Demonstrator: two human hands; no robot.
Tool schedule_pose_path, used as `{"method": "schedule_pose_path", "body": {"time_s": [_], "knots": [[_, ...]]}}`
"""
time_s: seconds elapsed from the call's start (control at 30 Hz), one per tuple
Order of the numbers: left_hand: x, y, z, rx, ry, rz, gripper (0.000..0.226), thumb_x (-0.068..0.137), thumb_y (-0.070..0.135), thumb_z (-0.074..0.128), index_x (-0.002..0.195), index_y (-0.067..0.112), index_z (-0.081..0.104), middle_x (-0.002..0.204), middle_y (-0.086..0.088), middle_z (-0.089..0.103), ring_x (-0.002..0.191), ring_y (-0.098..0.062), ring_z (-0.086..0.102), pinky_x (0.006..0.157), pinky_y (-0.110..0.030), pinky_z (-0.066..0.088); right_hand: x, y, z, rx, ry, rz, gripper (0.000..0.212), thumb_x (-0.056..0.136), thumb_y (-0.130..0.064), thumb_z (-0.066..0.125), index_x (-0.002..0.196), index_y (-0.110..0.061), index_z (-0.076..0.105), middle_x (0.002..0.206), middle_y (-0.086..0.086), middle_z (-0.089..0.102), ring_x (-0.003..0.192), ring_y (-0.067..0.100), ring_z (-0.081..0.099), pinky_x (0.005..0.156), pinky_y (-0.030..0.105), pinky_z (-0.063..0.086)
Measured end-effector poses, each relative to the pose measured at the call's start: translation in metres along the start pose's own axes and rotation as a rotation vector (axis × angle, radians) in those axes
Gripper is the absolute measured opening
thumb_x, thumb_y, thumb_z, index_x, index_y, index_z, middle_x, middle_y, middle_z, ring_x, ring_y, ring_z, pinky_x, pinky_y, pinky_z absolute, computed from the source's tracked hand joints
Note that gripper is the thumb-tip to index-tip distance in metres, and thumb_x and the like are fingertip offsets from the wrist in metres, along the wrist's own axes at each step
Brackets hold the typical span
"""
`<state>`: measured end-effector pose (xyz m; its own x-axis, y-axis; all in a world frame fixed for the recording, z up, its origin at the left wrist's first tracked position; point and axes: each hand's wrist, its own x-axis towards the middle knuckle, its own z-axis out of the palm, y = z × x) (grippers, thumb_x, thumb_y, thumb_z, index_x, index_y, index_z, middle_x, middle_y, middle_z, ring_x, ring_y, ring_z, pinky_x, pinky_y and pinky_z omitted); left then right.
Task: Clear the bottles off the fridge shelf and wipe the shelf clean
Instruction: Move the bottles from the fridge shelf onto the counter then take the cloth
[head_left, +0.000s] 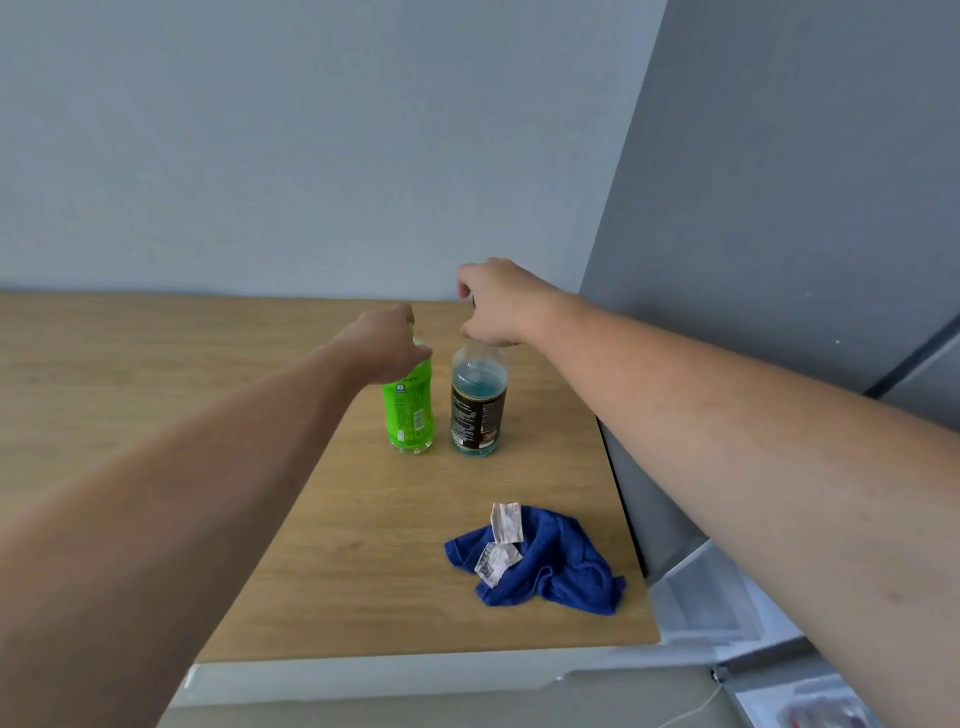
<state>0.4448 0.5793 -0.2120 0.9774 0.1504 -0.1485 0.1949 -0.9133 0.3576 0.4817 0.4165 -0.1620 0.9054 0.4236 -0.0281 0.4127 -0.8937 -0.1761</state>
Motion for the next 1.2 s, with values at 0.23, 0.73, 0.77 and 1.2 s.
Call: {"method": "schedule_pose_path", "body": {"time_s": [0.23,0.73,0.77,1.2], "knots": [[-0.081,0.024,0.044,0.025,0.495,0.331,0.069,0.095,0.026,0.053,0.152,0.001,0.023,0.153,-0.021,0.034,0.138,-0.038,0.036,0.116,-0.049,0.031,-0.091,0.011,0.014,0.099,0.395,-0.139,0.062,0.088,-0.03,0.065,0.142,-0.017,0.038,0.143,0.005,0.039,0.129,0.026,0.04,0.105,0.04,0.043],[-0.251,0.249,0.285,-0.051,-0.001,0.869,0.079,0.09,0.029,0.055,0.157,0.014,0.016,0.159,-0.004,0.03,0.143,-0.021,0.036,0.12,-0.022,0.017,-0.431,0.305,0.133,0.098,0.448,0.223,0.04,0.084,-0.035,0.063,0.118,-0.015,0.056,0.112,-0.002,0.054,0.102,0.022,0.055,0.089,0.037,0.05],[-0.24,0.265,0.303,-0.048,-0.022,0.805,0.085,0.091,0.03,0.052,0.159,0.017,0.003,0.166,0.0,0.016,0.15,-0.017,0.022,0.122,-0.024,0.01,-0.43,0.329,0.14,0.08,0.421,0.291,0.049,0.083,-0.04,0.063,0.123,-0.014,0.054,0.118,-0.001,0.053,0.107,0.023,0.053,0.094,0.037,0.049],[0.014,0.37,0.467,0.164,0.104,0.621,0.097,0.087,0.023,0.061,0.158,0.006,-0.001,0.169,-0.011,0.0,0.156,-0.025,0.002,0.124,-0.033,0.002,-0.231,0.519,0.26,0.095,0.431,0.606,0.094,0.074,-0.055,0.07,0.144,-0.006,0.032,0.144,0.017,0.038,0.129,0.035,0.04,0.109,0.041,0.037]]}}
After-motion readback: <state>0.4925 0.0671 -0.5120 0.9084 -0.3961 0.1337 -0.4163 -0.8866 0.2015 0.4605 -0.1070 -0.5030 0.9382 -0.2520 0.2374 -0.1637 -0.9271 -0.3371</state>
